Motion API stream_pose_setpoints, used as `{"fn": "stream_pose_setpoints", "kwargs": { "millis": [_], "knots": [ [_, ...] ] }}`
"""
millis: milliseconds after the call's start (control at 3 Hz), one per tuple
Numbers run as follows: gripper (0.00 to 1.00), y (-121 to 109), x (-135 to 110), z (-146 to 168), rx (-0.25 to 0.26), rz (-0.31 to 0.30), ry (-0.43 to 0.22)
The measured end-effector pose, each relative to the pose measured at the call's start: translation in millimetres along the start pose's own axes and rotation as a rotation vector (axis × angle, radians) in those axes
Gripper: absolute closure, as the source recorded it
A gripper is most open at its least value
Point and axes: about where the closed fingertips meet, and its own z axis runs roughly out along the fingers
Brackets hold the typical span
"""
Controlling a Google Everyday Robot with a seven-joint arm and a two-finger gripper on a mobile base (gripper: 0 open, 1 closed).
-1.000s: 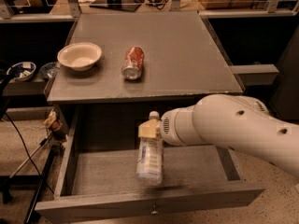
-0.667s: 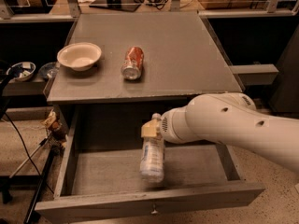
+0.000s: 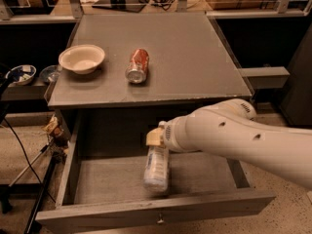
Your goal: Place blue plastic bottle into top drawer
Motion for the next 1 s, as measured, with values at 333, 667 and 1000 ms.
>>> {"fn": "stream_pose_setpoints", "kwargs": {
  "millis": [333, 667, 1000],
  "knots": [
    [1.0, -1, -1, 14, 0.036, 0.008, -0.017],
    [1.0, -1, -10, 24, 0.061, 0.042, -0.035],
    [1.0, -1, -10, 24, 0.062, 0.043, -0.036]
  ]
}}
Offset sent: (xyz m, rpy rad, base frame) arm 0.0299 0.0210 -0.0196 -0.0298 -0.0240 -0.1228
